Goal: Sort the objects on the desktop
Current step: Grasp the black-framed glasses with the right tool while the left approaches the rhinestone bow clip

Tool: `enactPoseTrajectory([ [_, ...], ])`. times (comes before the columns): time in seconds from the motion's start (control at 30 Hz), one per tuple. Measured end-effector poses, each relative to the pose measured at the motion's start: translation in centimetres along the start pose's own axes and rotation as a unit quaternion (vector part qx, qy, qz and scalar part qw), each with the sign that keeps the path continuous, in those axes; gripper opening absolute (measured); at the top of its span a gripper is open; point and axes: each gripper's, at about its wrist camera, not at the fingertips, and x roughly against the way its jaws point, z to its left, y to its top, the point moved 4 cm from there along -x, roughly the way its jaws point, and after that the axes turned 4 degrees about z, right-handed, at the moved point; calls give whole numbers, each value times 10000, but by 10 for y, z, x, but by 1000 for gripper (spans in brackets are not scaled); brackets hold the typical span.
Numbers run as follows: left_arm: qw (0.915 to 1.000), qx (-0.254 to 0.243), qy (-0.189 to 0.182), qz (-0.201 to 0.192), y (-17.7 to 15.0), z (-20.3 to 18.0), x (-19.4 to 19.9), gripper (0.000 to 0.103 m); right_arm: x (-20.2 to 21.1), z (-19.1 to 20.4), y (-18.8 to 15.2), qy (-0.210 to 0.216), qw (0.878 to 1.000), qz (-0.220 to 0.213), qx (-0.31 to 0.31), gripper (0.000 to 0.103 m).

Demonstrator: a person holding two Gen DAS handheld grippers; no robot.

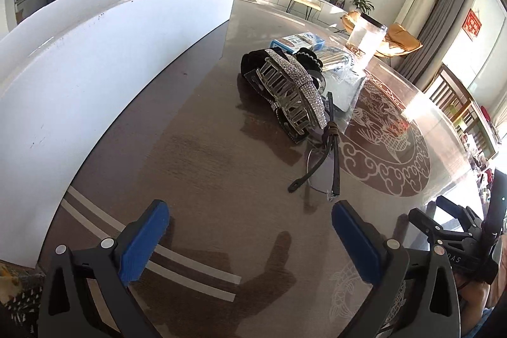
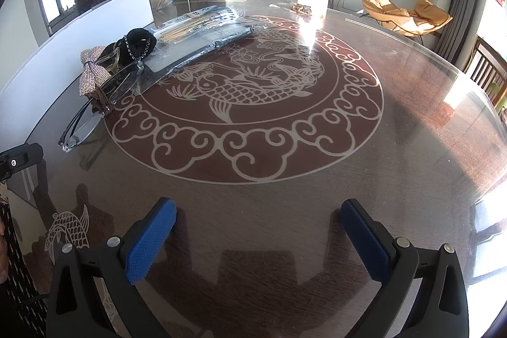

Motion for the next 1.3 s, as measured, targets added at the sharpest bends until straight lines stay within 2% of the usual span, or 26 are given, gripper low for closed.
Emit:
enactPoseTrajectory([
  [0.13,9984,421,-240,-294,2,14,13,103,0,0,0,1,10000,0,-1,103],
  [0.27,9969,467,-142,-617,5,18,25,103,1,0,2,101,9999,-42,-118,103],
  [0.4,9934,413,24,-1071,5,18,43,103,0,27,26,1254,9912,-121,-396,103],
  [0.53,9891,384,149,-1410,6,21,58,103,-5,84,60,1897,9814,-272,-56,101],
  [0.63,9877,486,226,-1468,7,26,60,103,-19,126,78,1928,9803,-208,365,84],
  [0.7,9884,561,220,-1397,7,30,57,103,-32,147,84,1940,9794,-84,558,68],
  [0.73,9888,592,233,-1353,7,31,55,103,-37,154,85,1895,9798,-10,637,67],
  [0.77,9890,610,248,-1322,7,32,54,103,-37,159,86,1750,9817,-141,740,64],
  [0.83,9896,599,252,-1282,7,31,52,103,-38,161,86,1480,9855,-194,809,44],
  [0.87,9900,579,252,-1260,7,30,50,103,-37,157,84,1477,9860,-190,749,29],
  [0.9,9905,557,249,-1229,7,28,49,103,-36,151,82,1466,9867,-190,683,21],
  [0.93,9912,532,244,-1184,7,27,47,103,-34,143,78,1416,9876,-195,653,18],
  [1.1,9945,431,197,-938,6,21,36,103,-18,88,54,952,9944,-185,430,15],
  [1.23,9967,422,104,-692,4,19,27,103,1,32,26,103,9993,-217,303,16],
  [1.3,9979,407,45,-502,3,16,20,103,8,13,14,-135,9993,-214,274,21],
])
